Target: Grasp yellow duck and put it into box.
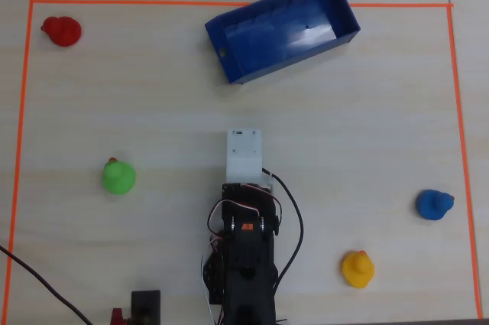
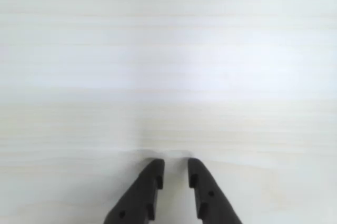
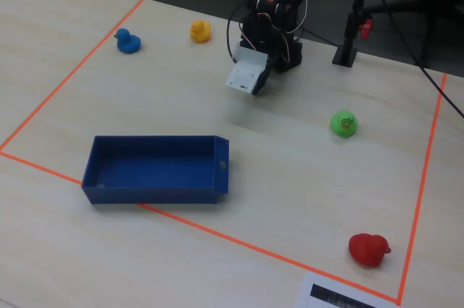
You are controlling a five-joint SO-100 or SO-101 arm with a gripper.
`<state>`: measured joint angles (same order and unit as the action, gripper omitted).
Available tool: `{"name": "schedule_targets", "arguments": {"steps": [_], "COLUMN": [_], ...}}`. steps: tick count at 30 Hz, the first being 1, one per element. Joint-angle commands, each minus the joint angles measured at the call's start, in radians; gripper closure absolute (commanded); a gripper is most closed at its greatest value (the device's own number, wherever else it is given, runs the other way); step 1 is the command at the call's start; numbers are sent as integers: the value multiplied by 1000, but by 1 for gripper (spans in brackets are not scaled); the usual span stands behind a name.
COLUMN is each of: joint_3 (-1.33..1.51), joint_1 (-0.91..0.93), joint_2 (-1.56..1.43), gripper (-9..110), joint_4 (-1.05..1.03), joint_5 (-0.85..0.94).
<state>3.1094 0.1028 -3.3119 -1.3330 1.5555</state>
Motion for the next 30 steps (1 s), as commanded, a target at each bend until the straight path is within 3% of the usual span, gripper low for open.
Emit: {"name": "schedule_targets", "arguments": {"steps": [1,30], "joint_3": [2,2], "joint_1": [-8,-32], "joint_2": [2,2], "gripper": [98,98], "joint_4": [-8,-8], "joint_5": [0,-3]}}
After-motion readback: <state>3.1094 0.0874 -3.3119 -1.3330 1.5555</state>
